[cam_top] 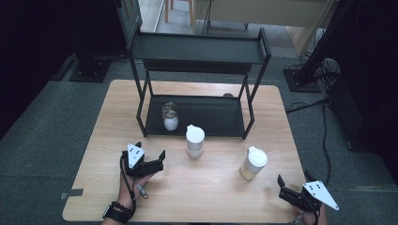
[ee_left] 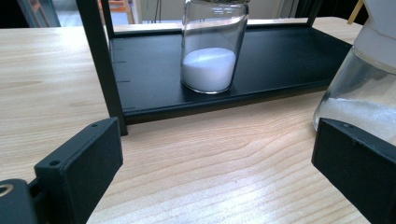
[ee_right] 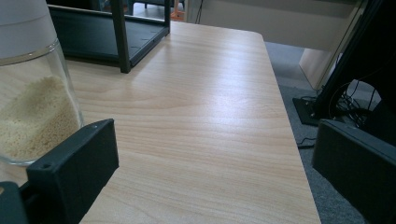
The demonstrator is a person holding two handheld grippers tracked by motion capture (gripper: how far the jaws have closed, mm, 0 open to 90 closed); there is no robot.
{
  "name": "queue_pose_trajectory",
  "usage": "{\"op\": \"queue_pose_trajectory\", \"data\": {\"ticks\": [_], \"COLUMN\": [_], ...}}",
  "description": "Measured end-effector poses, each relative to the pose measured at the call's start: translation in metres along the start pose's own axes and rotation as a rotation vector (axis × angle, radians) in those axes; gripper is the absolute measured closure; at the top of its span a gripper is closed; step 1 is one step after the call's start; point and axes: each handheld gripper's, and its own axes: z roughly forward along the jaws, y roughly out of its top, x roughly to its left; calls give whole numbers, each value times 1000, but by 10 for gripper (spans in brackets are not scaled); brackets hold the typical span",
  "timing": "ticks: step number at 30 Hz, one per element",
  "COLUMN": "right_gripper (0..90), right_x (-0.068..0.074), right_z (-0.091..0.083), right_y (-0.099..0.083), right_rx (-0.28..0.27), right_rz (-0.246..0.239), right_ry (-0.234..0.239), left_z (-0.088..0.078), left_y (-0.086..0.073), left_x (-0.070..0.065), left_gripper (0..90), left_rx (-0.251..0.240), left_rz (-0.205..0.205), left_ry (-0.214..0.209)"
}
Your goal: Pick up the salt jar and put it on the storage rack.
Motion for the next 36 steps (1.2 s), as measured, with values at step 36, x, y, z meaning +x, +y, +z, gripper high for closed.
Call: {"op": "queue_pose_trajectory", "data": {"ticks": [36], "right_gripper": [2], "right_x": [1], "right_z": [-1], "right_y": [0], "right_rx": [-5], "right_rz": [-6], "right_ry": [6], "left_z": [-38], "left_y": [-13], "left_x": [24], "left_gripper": [18], "left_rx": [-3], "left_rz": [-6], "left_ry": [21]}}
